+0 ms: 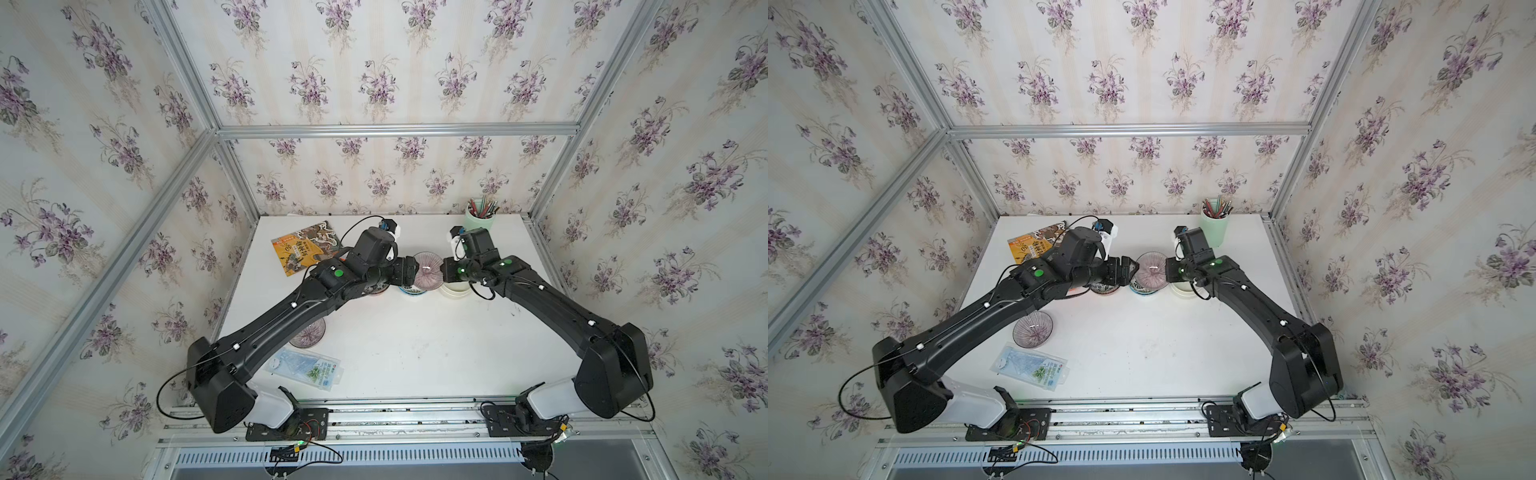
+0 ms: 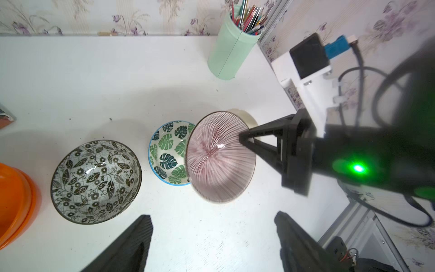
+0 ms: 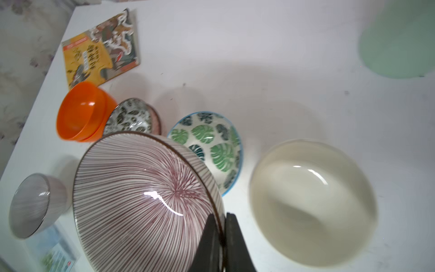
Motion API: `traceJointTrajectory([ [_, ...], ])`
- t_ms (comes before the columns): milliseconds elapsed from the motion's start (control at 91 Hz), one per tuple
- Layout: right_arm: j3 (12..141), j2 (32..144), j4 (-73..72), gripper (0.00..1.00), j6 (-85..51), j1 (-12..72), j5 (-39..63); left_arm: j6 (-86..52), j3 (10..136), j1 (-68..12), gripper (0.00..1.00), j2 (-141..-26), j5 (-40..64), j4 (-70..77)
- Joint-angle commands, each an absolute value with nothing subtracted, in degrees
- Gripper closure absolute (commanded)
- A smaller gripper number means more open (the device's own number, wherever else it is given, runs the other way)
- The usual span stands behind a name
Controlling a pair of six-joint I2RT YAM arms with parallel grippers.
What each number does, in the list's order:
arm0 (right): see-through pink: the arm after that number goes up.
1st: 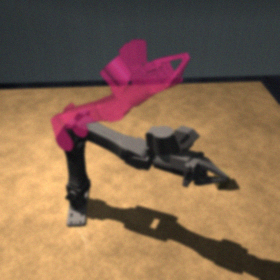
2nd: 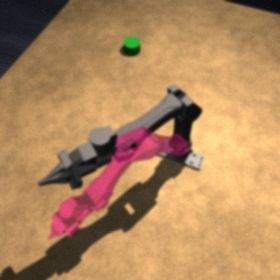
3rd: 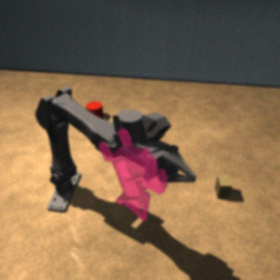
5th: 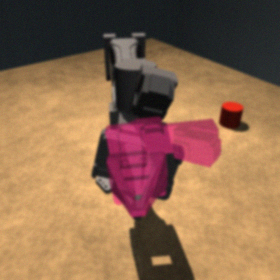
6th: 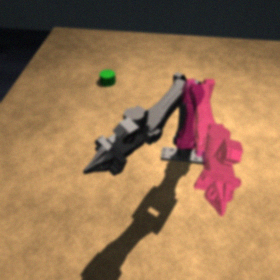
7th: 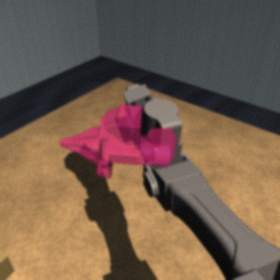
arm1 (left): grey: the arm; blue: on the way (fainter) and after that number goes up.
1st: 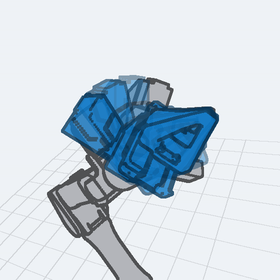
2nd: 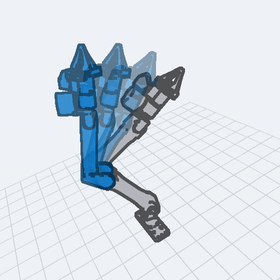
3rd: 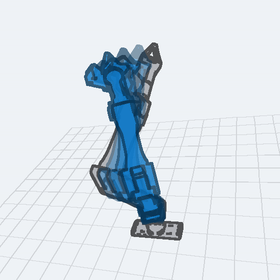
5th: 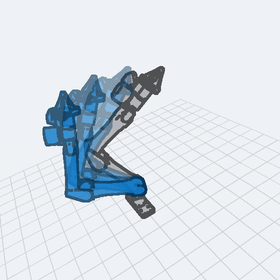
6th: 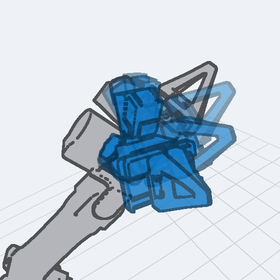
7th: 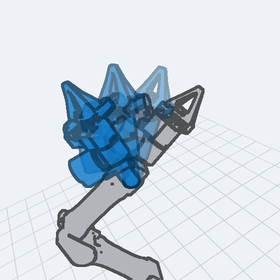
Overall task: Stack the bowls
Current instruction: Pick up the bowl from the center of the board, then place the bowl at the center of the board.
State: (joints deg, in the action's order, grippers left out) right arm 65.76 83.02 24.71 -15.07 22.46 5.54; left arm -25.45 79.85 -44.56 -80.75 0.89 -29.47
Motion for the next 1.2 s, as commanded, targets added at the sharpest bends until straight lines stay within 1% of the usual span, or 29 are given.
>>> traceJointTrajectory([
  [0,63.4,79.2,22.5,0.98,-16.3,14.0,10.2,-22.5,79.6,-43.6,0.15,-78.3,-3.2,-30.8],
  [99,60.1,76.2,21.9,0.98,-17.1,3.8,13.2,-22.4,77.0,-41.6,0.15,-76.6,-4.6,-32.4],
  [176,57.4,75.1,21.2,0.97,-17.5,-2.5,14.5,-22.5,74.7,-40.9,0.15,-75.2,-5.2,-32.2],
  [264,55.2,75.7,21.0,0.96,-18.8,-7.5,13.3,-22.5,73.2,-40.4,0.15,-74.3,-5.9,-32.0],
  [374,51.4,77.5,18.7,0.95,-20.8,-11.4,12.6,-22.6,72.5,-39.3,0.15,-74.6,-5.8,-32.3],
  [670,46.9,80.7,15.4,0.93,-21.6,-11.8,11.5,-23.5,69.9,-38.0,0.15,-74.5,-4.0,-31.5],
  [1022,47.5,85.6,13.6,0.90,-21.4,-11.8,10.5,-24.3,68.5,-37.1,0.16,-74.2,-3.7,-31.1],
  [1187,47.2,86.0,13.2,0.89,-21.3,-11.8,10.7,-24.3,68.2,-36.6,0.16,-73.9,-3.7,-31.0],
])
